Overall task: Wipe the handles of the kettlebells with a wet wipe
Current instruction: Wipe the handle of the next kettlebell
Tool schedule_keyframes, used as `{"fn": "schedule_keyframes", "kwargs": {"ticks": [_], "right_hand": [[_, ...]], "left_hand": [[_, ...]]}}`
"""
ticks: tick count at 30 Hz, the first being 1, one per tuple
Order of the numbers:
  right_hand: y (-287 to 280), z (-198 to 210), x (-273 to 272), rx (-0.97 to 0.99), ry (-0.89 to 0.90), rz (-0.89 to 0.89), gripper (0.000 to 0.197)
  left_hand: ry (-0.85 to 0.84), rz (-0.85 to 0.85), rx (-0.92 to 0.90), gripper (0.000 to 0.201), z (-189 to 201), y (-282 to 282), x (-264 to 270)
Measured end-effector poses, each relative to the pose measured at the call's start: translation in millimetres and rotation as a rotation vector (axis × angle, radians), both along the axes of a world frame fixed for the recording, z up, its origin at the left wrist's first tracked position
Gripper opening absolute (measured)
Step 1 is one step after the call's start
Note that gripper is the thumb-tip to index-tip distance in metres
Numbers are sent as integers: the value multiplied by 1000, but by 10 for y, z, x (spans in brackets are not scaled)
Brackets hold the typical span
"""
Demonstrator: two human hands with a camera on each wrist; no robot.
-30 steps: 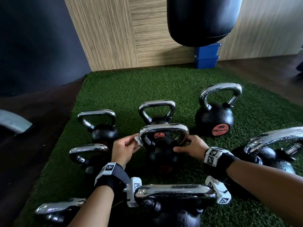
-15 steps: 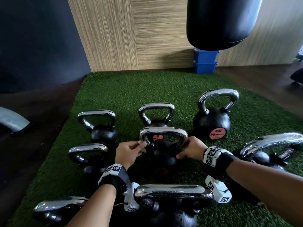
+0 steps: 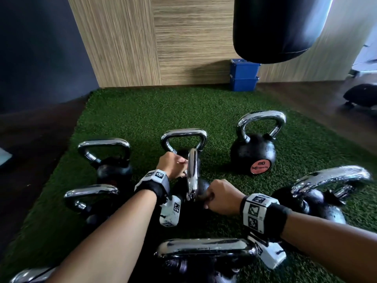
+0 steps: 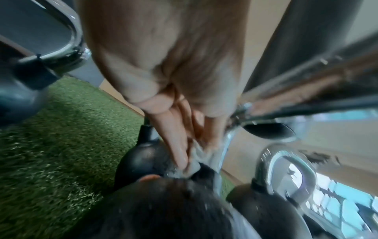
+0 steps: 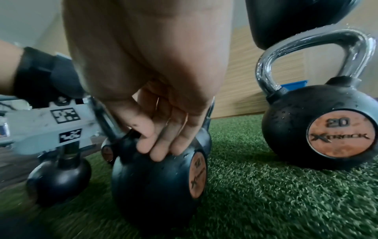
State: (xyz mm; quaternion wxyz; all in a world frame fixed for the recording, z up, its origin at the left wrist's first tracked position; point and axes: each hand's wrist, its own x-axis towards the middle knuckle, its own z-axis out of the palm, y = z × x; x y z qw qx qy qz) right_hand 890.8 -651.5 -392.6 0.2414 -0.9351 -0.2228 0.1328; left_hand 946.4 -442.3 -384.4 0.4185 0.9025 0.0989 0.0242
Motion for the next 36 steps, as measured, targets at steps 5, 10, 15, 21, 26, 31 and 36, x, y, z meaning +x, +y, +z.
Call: {"fn": "schedule_keyframes", "kwargs": {"ticks": [5, 10, 15, 21, 26, 31, 36], "right_hand": [[27, -10, 292, 127, 0, -204, 49], [98, -156, 370, 186, 248, -118, 53], [74, -186, 357, 247, 248, -110, 51], [64, -189, 384, 279, 266, -85, 51], [57, -231, 436, 296, 279, -81, 56], [35, -291, 505, 314, 289, -69, 52], [24, -308, 582, 356, 322, -39, 42]], "left_hand": [[70, -94, -288, 19, -158, 52, -34], [10, 52, -377, 15, -135, -6, -7], [-99, 119, -487, 10, -46, -64, 38], [-83, 72, -657, 9, 10, -58, 30], [-81, 53, -823, 10, 95, -14, -45], [-25, -4, -810, 17, 213, 58, -155], [17, -26, -689, 11, 396, 42, -254]]}}
